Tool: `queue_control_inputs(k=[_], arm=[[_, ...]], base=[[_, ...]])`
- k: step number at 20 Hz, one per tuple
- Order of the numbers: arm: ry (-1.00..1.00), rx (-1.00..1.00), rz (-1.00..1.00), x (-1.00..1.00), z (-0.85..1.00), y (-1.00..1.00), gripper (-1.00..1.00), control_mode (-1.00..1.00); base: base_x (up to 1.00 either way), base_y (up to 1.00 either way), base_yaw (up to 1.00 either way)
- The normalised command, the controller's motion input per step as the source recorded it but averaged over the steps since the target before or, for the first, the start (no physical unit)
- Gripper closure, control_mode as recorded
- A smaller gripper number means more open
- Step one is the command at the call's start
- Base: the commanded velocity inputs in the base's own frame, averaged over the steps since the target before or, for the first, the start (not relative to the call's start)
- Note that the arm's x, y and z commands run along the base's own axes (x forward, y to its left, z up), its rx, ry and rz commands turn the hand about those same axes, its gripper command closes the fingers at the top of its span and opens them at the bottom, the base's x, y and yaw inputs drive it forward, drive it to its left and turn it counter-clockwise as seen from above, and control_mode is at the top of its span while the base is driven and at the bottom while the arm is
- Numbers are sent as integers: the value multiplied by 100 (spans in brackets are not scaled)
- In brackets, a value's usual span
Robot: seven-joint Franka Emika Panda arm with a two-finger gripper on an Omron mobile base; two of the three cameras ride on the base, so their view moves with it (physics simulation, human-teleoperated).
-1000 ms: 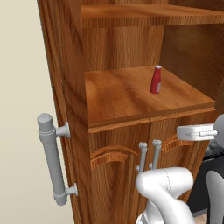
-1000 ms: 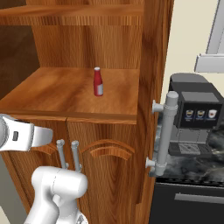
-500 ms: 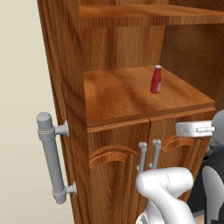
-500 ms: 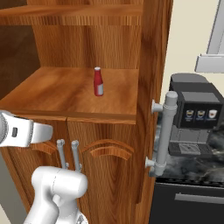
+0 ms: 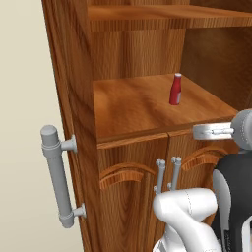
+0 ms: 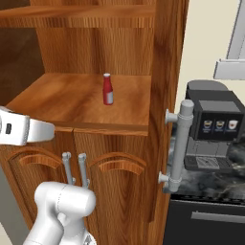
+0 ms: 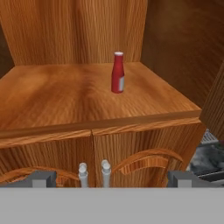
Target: Take 2 condiments from the cabinet and move them on the counter near the stove.Make sure the condiments are lined up with each other, next to each other.
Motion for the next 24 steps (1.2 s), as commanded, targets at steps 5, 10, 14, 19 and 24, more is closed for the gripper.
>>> queue_control_inputs(k=[5, 10, 14, 19, 24], arm=[[0, -1, -2, 44, 14, -7, -100, -100], [0, 0, 0, 55, 4, -6, -100, -100], [0, 0, -1, 52, -2, -6, -100, -100], [-1, -2, -5, 32, -29, -14, -100, -100], [0, -3, -6, 10, -24, -20, -100, -100]], base=[[0, 0, 0], [0, 0, 0], [0, 0, 0], [0, 0, 0], [0, 0, 0]])
